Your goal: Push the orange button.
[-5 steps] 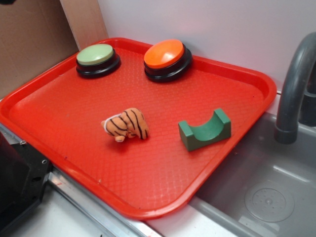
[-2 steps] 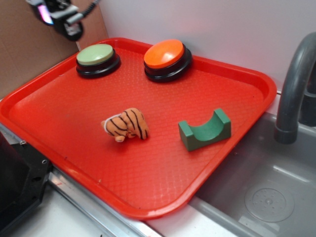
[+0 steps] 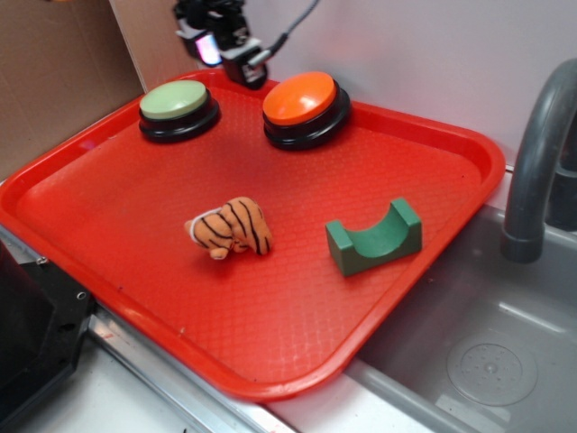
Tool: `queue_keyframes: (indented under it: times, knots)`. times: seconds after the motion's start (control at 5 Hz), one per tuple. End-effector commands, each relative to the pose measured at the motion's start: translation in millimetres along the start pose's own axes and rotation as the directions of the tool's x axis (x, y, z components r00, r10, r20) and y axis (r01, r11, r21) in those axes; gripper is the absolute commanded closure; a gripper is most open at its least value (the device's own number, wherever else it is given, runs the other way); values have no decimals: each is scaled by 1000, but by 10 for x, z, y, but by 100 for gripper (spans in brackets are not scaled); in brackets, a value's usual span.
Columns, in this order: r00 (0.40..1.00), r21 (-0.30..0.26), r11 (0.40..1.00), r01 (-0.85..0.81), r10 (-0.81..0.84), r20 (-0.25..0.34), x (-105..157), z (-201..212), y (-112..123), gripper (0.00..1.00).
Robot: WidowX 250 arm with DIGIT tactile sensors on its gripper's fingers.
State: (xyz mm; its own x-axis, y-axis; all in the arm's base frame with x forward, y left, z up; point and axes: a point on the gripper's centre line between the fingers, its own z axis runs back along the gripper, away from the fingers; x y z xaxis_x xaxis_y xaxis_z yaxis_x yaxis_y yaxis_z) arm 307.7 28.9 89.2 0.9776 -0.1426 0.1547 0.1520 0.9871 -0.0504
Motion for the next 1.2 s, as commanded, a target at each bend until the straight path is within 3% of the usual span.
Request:
queue_keyframes:
  times: [0.0, 0.4, 1.0]
  knots:
    - [995, 80, 993, 89, -93, 40, 399, -102, -109, 0]
    - [997, 131, 989, 69, -75, 37, 148, 3, -173, 0]
    - [994, 33, 996, 84, -86, 69, 199, -266, -180, 0]
